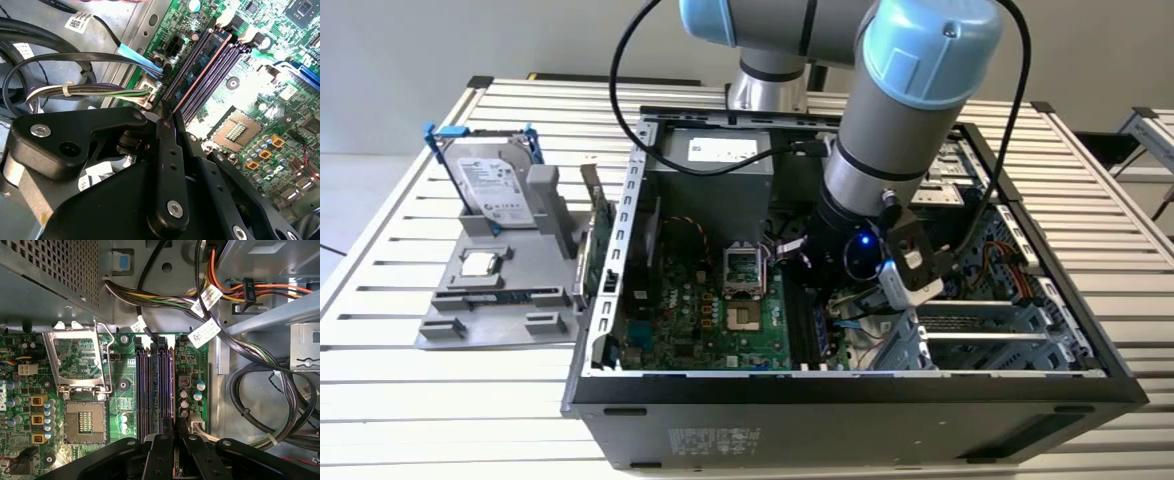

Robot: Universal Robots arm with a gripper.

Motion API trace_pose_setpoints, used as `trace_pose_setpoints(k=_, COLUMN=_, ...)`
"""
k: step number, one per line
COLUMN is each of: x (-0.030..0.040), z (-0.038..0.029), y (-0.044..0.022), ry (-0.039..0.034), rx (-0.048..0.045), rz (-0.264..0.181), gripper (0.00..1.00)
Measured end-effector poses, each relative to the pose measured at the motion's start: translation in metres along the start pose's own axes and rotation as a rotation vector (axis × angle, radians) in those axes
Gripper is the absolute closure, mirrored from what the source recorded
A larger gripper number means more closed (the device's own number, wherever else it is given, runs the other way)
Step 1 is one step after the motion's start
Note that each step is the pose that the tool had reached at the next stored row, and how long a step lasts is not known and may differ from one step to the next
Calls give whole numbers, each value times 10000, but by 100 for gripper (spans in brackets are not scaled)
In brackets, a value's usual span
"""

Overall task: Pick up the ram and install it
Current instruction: 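Insert the ram into the slot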

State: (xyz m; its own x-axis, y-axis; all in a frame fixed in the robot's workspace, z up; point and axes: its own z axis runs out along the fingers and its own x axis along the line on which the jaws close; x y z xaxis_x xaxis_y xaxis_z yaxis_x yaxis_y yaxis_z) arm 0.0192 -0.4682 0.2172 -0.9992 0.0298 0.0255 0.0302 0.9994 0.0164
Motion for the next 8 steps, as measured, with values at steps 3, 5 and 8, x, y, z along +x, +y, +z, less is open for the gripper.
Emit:
trace_pose_setpoints(k=3, x=0, z=14, y=-1, ry=1, rx=-39, rz=-1, gripper=100)
trace_pose_setpoints(k=5, x=-1, z=25, y=-1, ry=1, rx=-58, rz=-2, gripper=100)
trace_pose_setpoints(k=8, x=-1, z=39, y=-1, ry=2, rx=-76, rz=-2, gripper=100)
